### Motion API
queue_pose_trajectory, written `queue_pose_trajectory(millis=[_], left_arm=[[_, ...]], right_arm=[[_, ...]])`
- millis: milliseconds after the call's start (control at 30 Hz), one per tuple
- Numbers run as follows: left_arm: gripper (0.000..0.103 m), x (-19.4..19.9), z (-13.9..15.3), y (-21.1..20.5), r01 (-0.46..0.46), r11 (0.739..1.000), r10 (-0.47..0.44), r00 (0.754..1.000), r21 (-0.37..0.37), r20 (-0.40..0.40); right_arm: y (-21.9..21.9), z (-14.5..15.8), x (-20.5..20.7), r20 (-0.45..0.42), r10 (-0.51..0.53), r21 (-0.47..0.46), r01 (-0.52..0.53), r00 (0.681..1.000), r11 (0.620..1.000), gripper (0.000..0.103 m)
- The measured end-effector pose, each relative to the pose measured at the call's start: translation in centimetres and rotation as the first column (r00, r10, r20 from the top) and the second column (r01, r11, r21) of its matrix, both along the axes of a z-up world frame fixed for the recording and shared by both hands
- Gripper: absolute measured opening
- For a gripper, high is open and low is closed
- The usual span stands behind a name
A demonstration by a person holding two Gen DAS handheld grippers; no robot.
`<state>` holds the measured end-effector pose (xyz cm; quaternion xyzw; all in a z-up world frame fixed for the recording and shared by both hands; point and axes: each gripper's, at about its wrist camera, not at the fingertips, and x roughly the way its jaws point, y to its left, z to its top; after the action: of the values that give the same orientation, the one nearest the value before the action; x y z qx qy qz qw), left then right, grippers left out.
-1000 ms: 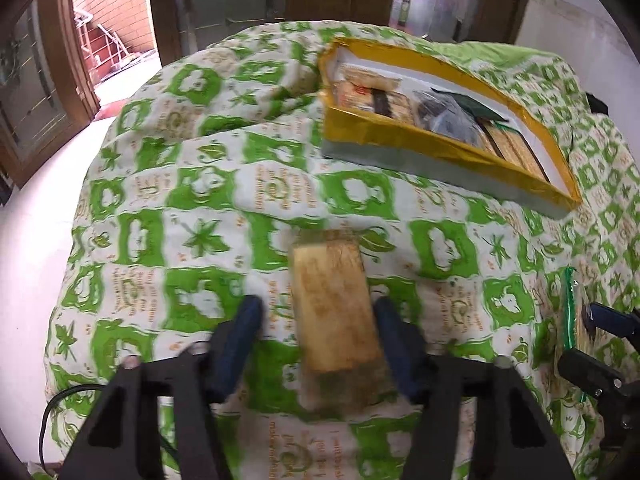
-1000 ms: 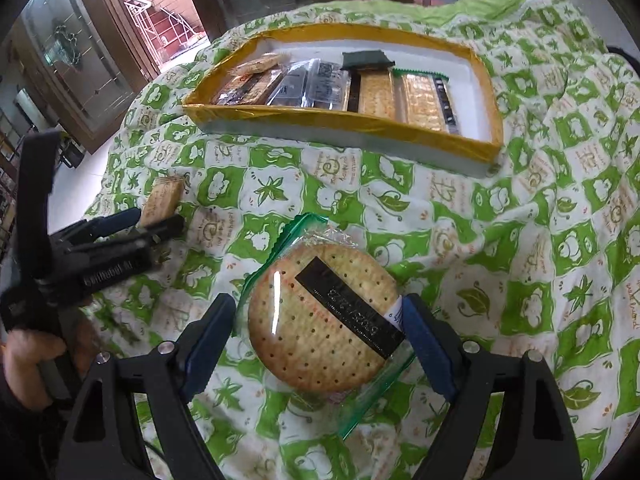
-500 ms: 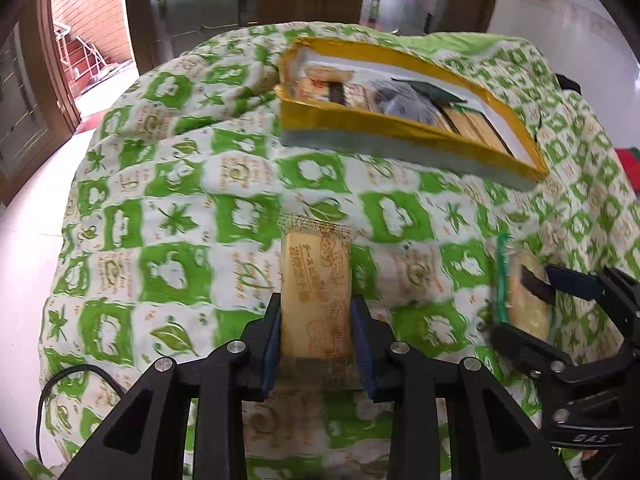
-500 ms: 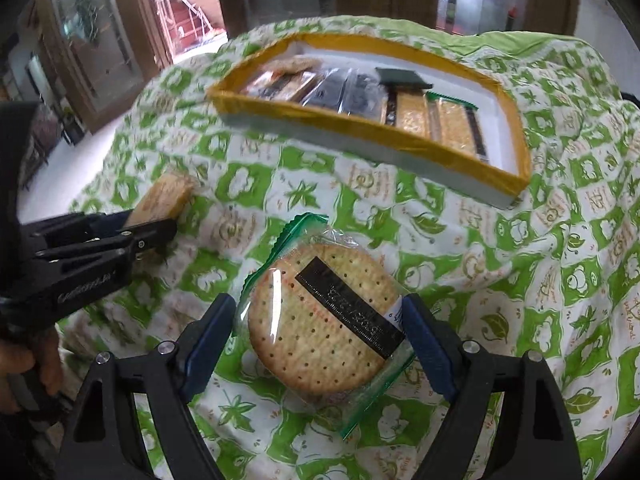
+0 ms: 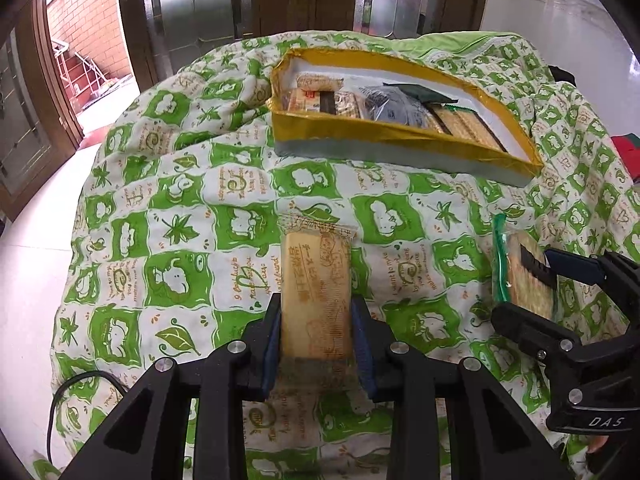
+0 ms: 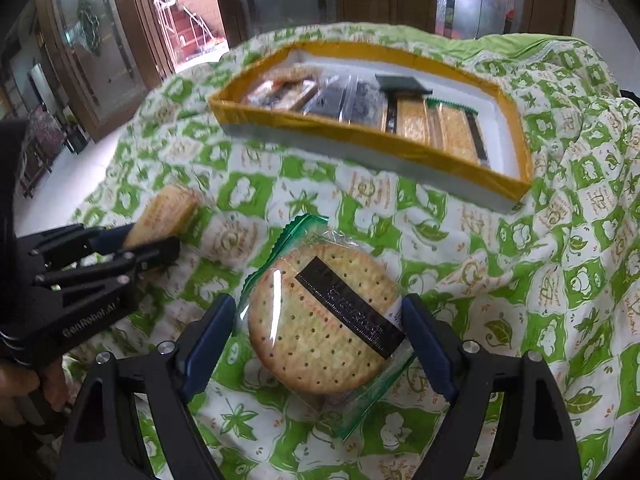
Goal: Organize snacks
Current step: 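Carry the round cracker bag with the right tool while the left carries the biscuit pack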
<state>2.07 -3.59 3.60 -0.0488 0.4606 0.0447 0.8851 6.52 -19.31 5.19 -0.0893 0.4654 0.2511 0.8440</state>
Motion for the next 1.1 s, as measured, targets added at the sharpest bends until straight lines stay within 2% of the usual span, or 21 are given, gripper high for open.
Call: queue_pose_trajectory(millis=[267, 1100], left_arm=[[0.033, 0.0, 1.3, -0.2, 0.007, 0.999, -0.006, 1.0, -0.031, 0.023], [0.033, 1.1, 3.3, -1.4, 0.041, 0.999, -0.04, 0.998, -0.036, 0.042]], right_arm=[[-0.6, 1.6, -0.3, 0.048, -0.017, 0.045, 0.015, 0.999, 0.999, 0.084], [-2.7, 3.3, 0.7, 0.033, -0.089, 0.112, 0.085, 0.995, 0.99, 0.084]])
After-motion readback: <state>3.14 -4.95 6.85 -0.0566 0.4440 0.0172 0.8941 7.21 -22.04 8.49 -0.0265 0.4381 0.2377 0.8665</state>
